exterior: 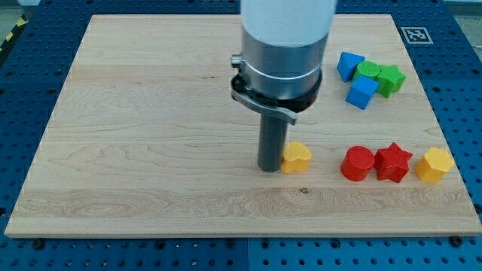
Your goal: Push the green star along with blue cube towards the center
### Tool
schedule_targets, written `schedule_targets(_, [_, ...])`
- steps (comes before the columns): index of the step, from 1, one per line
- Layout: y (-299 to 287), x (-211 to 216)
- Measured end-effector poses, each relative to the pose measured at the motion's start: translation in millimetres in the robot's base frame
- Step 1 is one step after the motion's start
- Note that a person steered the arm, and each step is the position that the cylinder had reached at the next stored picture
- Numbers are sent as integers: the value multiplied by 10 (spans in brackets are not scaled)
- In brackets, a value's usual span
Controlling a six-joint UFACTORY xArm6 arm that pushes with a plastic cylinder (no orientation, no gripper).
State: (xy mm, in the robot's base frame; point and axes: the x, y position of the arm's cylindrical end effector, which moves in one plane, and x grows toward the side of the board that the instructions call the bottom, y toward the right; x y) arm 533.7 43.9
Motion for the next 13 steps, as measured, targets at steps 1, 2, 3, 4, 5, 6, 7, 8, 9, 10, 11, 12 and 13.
schedule_targets(1, [313,-23])
schedule_targets(2, [417,-88])
schedule_targets(3, [197,-335])
schedule_targets(4, [-78,-1056])
schedule_targets(5, [118,-2118])
schedule_targets(6, [904,-2620])
schedule_targets(7, [1905,-2515])
schedule_targets(8, [2565,-2130])
schedule_targets(9, [2654,-2077])
schedule_targets(10, [2654,-2073])
schedule_targets(11, [2656,-1788])
schedule_targets(12, [2638,-1635])
schedule_targets(13, [2515,-1635])
